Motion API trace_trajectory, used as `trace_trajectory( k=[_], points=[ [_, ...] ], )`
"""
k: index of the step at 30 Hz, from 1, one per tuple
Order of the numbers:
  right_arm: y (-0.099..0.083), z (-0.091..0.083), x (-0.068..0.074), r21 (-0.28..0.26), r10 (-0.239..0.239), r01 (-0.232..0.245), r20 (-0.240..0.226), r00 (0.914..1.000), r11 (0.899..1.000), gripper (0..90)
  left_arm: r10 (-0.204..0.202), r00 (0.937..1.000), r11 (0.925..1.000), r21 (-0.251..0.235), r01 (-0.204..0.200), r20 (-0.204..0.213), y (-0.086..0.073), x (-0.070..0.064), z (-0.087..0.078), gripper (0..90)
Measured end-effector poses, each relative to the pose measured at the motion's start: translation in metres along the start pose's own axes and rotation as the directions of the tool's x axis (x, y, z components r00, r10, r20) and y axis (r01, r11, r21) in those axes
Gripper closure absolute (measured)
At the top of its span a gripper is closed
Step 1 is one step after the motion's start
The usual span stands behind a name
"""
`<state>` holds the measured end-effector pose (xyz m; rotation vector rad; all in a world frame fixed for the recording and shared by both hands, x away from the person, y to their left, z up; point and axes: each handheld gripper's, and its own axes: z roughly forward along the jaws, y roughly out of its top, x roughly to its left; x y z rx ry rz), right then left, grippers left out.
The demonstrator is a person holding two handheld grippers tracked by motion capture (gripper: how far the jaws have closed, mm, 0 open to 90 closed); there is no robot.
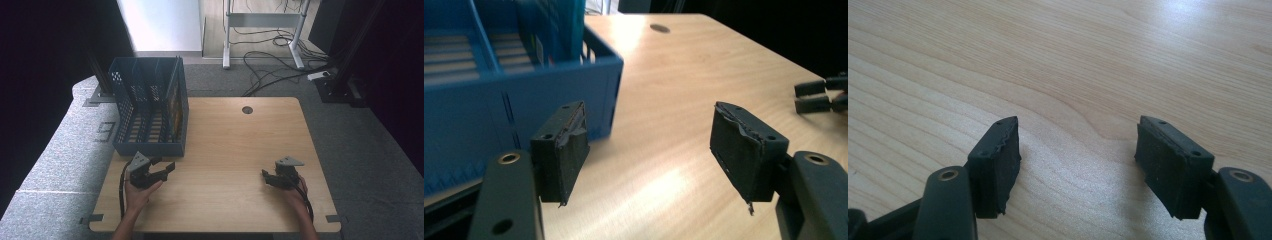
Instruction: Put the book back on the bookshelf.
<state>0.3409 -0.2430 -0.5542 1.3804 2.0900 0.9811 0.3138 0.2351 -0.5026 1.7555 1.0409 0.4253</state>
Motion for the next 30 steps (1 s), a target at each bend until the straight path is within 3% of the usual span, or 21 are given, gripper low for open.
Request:
trace_trajectory(
  k=[8, 30],
  points=[
    [0.000, 0.000, 0.000, 0.000, 0.001, -0.001, 0.002, 1.0000, 1.000, 33.4, -0.025, 0.9997, 0.9987, 0.045, 0.025, -0.005, -0.023, 0.004, 0.001, 31.0],
    [0.001, 0.001, 0.000, 0.001, 0.003, -0.003, 0.009, 1.0000, 1.000, 33.1, -0.050, 0.9986, 0.9948, 0.088, 0.051, -0.018, -0.029, 0.013, 0.006, 31.9]
  ],
)
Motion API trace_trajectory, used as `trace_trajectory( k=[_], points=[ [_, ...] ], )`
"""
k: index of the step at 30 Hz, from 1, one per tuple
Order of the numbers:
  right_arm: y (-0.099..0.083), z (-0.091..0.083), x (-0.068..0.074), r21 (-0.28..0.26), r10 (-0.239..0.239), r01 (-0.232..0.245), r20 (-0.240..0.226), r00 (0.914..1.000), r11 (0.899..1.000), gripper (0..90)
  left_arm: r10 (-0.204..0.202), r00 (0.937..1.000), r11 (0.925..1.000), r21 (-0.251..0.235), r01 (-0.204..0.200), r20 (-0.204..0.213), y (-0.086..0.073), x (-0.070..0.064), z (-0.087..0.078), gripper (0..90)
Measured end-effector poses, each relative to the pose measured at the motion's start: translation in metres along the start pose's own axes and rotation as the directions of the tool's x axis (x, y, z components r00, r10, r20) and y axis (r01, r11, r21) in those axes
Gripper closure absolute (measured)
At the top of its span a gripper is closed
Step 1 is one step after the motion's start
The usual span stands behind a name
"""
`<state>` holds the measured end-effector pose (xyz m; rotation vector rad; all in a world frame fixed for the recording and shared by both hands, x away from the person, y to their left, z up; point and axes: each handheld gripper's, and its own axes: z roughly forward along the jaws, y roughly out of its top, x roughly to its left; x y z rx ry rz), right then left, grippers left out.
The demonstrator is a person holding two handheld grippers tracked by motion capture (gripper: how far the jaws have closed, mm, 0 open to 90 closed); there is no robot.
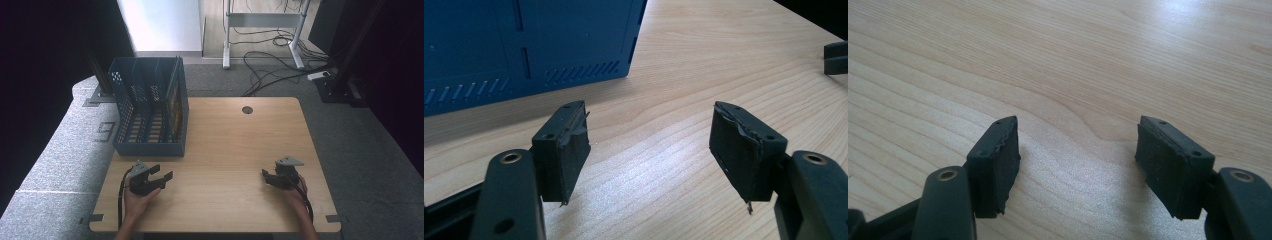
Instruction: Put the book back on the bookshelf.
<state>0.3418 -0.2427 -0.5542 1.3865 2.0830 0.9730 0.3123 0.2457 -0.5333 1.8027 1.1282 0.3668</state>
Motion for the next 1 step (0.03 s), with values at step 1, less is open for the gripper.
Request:
trace_trajectory(
  k=[1],
  points=[
    [0.0000, 0.0000, 0.0000, 0.000, 0.000, 0.000, 0.000, 1.0000, 1.000, 33.1, -0.001, 1.0000, 1.0000, 0.003, 0.001, -0.001, -0.0003, 0.0000, 0.0005, 31.9]
  ],
)
